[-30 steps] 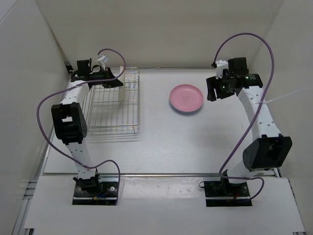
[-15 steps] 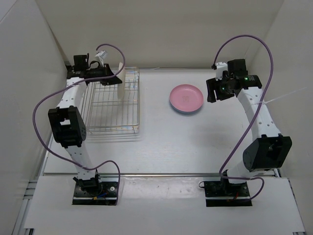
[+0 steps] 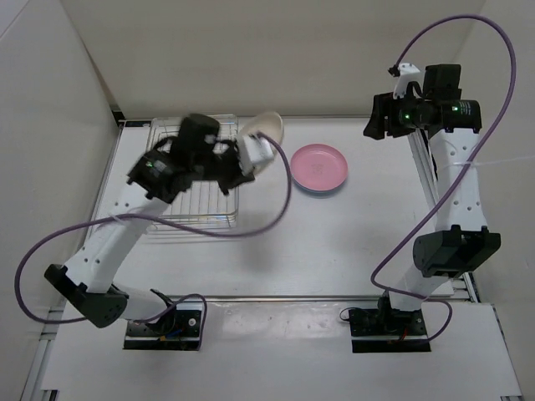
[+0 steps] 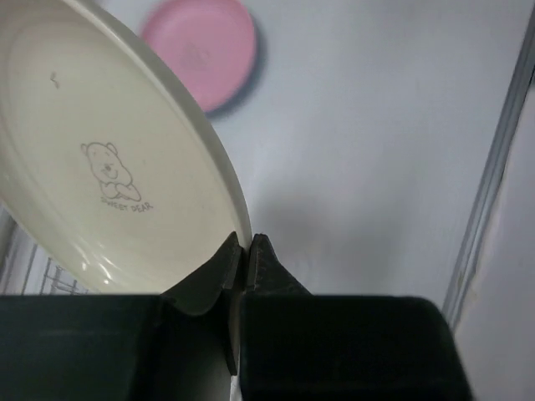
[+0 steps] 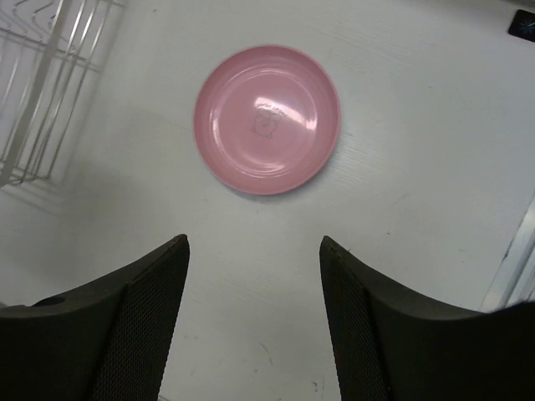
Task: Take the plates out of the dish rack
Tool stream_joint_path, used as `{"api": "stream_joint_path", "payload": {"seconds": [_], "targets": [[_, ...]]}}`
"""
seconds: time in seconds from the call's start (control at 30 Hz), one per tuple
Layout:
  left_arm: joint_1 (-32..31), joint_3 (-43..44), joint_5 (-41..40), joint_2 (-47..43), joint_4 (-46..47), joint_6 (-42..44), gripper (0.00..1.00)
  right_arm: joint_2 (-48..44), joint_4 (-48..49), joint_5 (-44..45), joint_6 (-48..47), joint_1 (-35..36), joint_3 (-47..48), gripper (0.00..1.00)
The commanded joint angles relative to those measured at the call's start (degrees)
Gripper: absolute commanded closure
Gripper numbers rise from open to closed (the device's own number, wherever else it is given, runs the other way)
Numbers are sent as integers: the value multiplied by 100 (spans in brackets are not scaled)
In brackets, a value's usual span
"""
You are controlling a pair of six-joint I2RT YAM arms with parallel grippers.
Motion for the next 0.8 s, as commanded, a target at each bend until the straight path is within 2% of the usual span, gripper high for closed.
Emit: {"api": "stream_joint_path", "payload": {"seconds": [0.0, 0.03, 0.07, 0.1, 0.17, 0.27, 0.33, 0.5, 0.77], "targets": [[-1088, -839, -2982, 81, -918, 894, 89, 100, -524, -651, -108, 150, 161, 32], [-1352, -1032, -3325, 28, -918, 947, 89, 100, -524, -730, -108, 220, 161, 32], [-1607, -1252, -4007, -25, -858, 1008, 89, 100, -594, -731, -230, 273, 161, 32], [-2062, -1567, -4318, -26, -857, 1139, 89, 100, -656, -731, -283, 334, 161, 32], [-2443, -1789, -5090, -26, -857, 1297, 89, 38, -656, -408, -450, 624, 100, 32], [-3102, -2010, -5839, 123, -674, 1492, 89, -14, -902, -134, -722, 1133, 39, 34], [-3489, -1958, -6034, 273, -541, 1615, 89, -67, -902, 252, -723, 1590, -181, 34], [-4148, -1308, -6229, 615, -453, 1773, 89, -181, -710, 262, -733, 2188, -577, 37], [-4598, -648, -6141, 1081, -242, 1826, 89, -191, -621, 69, -679, 2242, -454, 39]]}}
